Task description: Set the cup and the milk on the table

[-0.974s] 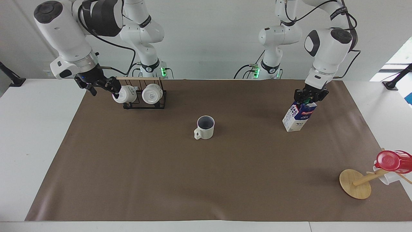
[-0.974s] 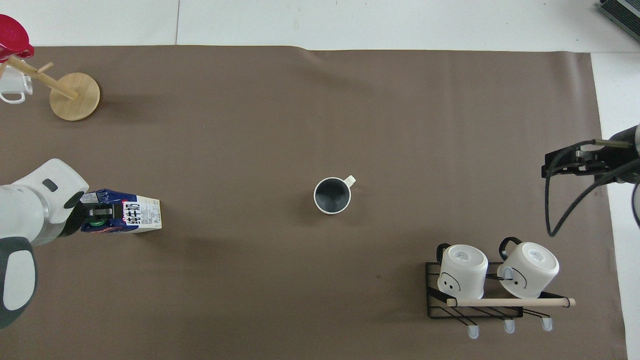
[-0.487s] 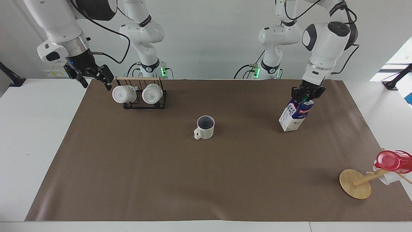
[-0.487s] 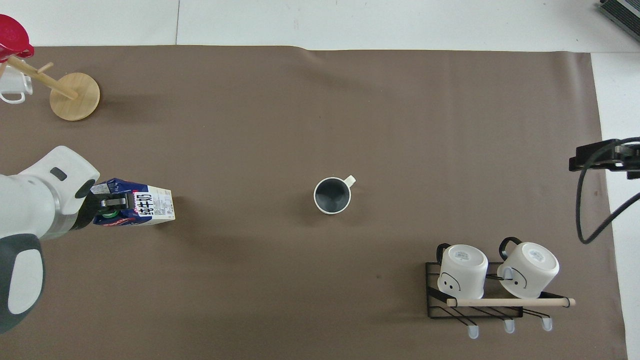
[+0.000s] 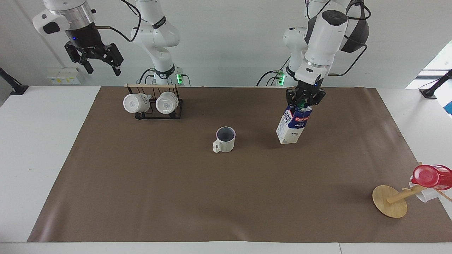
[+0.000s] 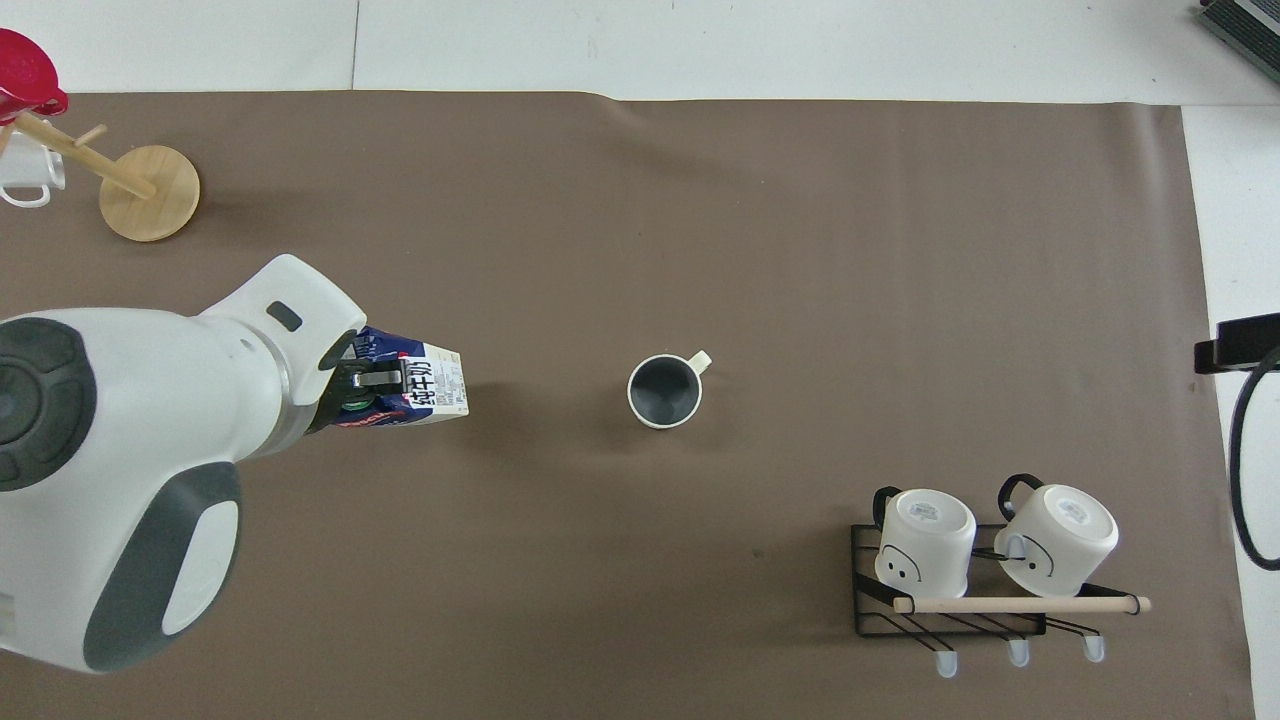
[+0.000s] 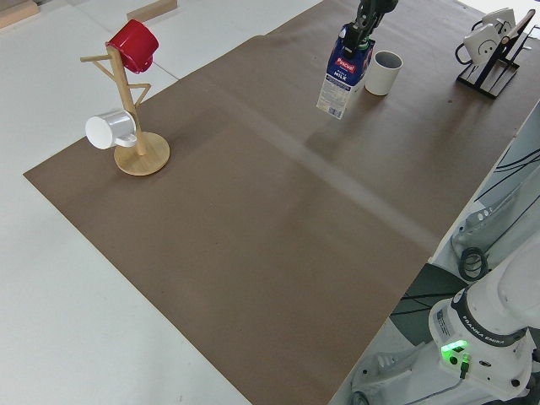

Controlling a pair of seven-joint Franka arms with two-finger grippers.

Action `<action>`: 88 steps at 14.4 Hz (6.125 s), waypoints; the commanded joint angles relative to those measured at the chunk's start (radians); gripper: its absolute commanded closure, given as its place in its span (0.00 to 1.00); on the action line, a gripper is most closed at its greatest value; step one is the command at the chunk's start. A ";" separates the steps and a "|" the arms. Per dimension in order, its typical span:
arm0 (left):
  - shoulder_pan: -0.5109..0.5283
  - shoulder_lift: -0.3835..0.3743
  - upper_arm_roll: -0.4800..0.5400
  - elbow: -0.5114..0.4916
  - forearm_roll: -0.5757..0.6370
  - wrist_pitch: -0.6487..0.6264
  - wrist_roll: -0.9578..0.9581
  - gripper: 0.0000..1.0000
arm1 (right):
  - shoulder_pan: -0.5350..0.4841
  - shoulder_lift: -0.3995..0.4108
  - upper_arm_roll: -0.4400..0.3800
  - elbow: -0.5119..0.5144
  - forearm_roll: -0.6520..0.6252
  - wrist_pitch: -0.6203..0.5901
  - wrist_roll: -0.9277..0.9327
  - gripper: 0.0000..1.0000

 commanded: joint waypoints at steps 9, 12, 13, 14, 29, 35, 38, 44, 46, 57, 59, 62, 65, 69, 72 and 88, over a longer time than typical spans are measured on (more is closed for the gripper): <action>-0.179 0.208 0.015 0.108 0.121 0.078 -0.271 0.46 | -0.003 -0.005 0.002 -0.030 -0.004 -0.006 -0.020 0.00; -0.179 0.210 0.015 0.096 0.122 0.085 -0.269 0.45 | -0.004 -0.005 0.002 -0.028 -0.004 -0.006 -0.020 0.00; -0.179 0.210 0.015 0.096 0.129 0.083 -0.269 0.45 | -0.003 -0.005 0.002 -0.028 -0.004 -0.006 -0.020 0.00; -0.179 0.213 0.015 0.094 0.129 0.083 -0.269 0.44 | -0.004 -0.005 0.002 -0.028 -0.004 -0.006 -0.020 0.00; -0.193 0.213 0.013 0.130 0.116 0.051 -0.238 0.00 | -0.004 -0.005 0.002 -0.028 -0.004 -0.006 -0.020 0.00; -0.133 0.210 0.026 0.297 0.053 -0.133 -0.235 0.00 | -0.003 -0.005 0.002 -0.028 -0.004 -0.006 -0.020 0.00; -0.107 0.198 0.029 0.338 0.058 -0.225 -0.186 0.00 | -0.003 -0.005 0.002 -0.028 -0.004 -0.006 -0.020 0.00; 0.009 0.161 0.035 0.420 0.066 -0.397 0.062 0.00 | -0.003 -0.005 0.002 -0.028 -0.004 -0.006 -0.020 0.00; 0.075 0.132 0.035 0.420 0.063 -0.409 0.166 0.00 | -0.003 -0.005 0.002 -0.028 -0.004 -0.006 -0.020 0.00; 0.239 0.106 0.037 0.446 0.050 -0.483 0.394 0.00 | -0.003 -0.005 0.002 -0.028 -0.004 -0.006 -0.020 0.00; 0.241 0.106 0.044 0.446 0.034 -0.497 0.395 0.00 | -0.003 -0.005 0.002 -0.028 -0.004 -0.006 -0.020 0.00; 0.268 0.106 0.044 0.446 -0.045 -0.506 0.394 0.00 | -0.003 -0.005 0.002 -0.028 -0.004 -0.006 -0.020 0.00; 0.270 0.104 0.044 0.446 -0.046 -0.520 0.390 0.00 | -0.003 -0.005 0.002 -0.028 -0.004 -0.006 -0.020 0.00; 0.270 0.101 0.046 0.446 -0.039 -0.518 0.392 0.00 | -0.003 -0.005 0.002 -0.028 -0.004 -0.006 -0.020 0.00; 0.270 0.101 0.041 0.447 -0.037 -0.518 0.386 0.00 | -0.003 -0.005 0.002 -0.028 -0.004 -0.006 -0.020 0.00; 0.270 0.099 0.043 0.446 -0.034 -0.520 0.383 0.00 | -0.003 -0.005 0.002 -0.028 -0.004 -0.006 -0.020 0.00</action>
